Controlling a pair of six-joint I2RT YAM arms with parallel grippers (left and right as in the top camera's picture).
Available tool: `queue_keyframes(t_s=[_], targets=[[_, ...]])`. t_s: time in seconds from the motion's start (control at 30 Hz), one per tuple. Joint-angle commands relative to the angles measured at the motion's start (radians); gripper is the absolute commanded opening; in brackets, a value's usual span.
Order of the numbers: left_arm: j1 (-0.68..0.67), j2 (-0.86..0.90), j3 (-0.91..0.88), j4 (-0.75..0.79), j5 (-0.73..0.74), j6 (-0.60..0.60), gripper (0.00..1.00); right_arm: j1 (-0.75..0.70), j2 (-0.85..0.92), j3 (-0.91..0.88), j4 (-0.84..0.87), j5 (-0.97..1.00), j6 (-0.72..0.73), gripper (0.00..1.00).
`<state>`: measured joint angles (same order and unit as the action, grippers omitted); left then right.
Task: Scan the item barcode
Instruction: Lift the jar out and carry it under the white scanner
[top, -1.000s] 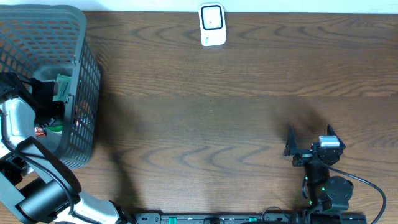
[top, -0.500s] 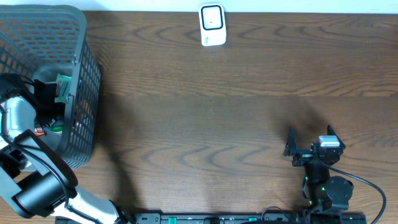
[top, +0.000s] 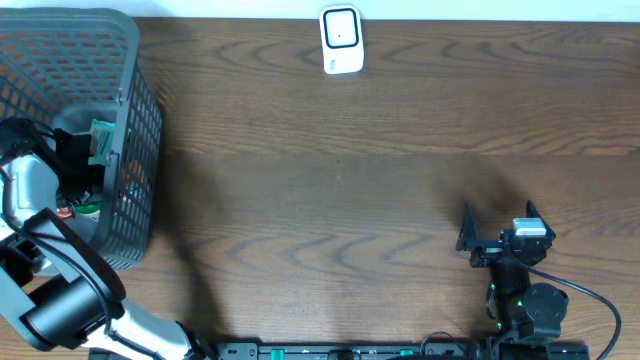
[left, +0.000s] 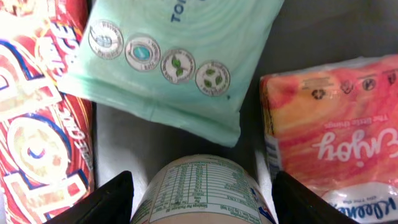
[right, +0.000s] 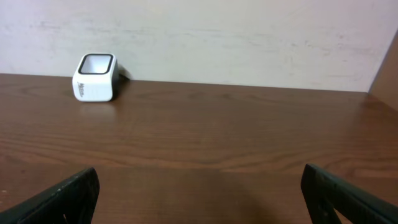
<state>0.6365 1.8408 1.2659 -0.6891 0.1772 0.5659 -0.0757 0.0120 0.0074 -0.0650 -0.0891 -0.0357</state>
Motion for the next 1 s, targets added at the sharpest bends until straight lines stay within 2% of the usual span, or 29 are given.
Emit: queue_keyframes(t_s=[0.0,0.3,0.4,0.73,0.83,0.97], targets=[[0.001,-0.054,0.003,-0.012,-0.006,-0.065,0.55,-0.002,-0.005,-0.002,-0.003,0.005,0.013,0.99],[0.000,-0.342,0.037,0.029,-0.005,-0.190,0.55,-0.002,-0.005,-0.002,-0.003,0.005,0.013,0.99],[0.000,-0.472,0.037,0.067,0.019,-0.284,0.55,-0.002,-0.005,-0.002,-0.003,0.005,0.013,0.99],[-0.049,-0.819,0.037,0.279,0.572,-0.646,0.55,-0.002,-0.005,-0.002,-0.003,0.005,0.013,0.99],[-0.144,-0.850,0.036,0.299,0.625,-0.731,0.55,-0.002,-0.005,-0.002,-0.003,0.005,0.013,0.99],[-0.337,-0.830,0.019,0.283,0.623,-0.740,0.55,-0.002,-0.005,-0.002,-0.003,0.005,0.013,0.99]])
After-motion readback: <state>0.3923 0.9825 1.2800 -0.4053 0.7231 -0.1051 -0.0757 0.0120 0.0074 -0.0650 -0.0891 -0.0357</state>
